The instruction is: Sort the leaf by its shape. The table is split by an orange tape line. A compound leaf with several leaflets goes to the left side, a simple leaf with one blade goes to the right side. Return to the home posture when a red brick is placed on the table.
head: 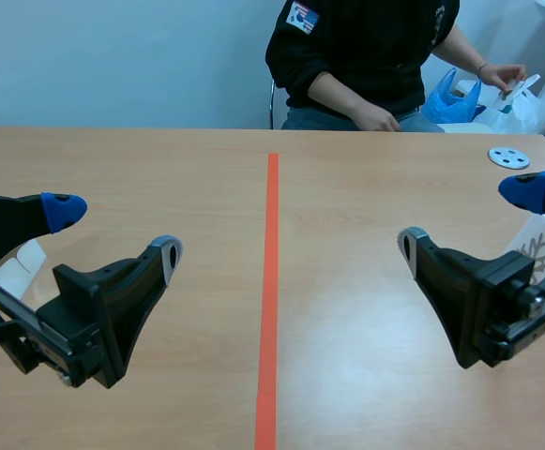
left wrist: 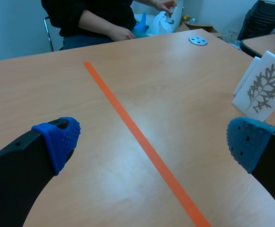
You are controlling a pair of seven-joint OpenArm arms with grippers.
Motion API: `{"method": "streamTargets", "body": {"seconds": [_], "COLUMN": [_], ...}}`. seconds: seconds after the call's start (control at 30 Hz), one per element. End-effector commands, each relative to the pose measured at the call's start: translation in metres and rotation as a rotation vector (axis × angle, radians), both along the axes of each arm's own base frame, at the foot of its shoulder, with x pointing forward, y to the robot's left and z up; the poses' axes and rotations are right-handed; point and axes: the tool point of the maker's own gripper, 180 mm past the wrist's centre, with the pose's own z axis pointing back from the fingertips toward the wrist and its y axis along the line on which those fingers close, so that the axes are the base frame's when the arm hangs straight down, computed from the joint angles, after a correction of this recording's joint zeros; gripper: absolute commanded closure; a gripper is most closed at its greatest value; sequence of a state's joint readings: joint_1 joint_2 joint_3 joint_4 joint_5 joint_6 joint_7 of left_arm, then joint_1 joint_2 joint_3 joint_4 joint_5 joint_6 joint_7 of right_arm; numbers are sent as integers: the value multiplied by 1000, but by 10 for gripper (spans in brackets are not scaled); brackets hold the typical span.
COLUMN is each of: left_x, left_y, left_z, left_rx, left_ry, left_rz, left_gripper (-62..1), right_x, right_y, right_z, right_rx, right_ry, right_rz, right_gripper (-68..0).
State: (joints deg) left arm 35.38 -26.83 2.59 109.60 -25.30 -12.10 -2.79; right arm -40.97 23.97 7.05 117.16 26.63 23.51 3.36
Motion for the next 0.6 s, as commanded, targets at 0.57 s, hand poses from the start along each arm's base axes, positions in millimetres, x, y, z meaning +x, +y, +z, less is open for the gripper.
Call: {"method": "streamTargets", "body": {"seconds": [0.57], "left_x": [1], "left_y": [0], "left_z": [3], "left_rx": [12], "left_ry": [-19], "left_rz": [-3], "left_gripper": [-623], "right_x": [2], "right_y": [-3], "right_z": [8], "right_rx": [13], "right_ry": [-28], "right_rz": [-6], "right_gripper": [-671]}}
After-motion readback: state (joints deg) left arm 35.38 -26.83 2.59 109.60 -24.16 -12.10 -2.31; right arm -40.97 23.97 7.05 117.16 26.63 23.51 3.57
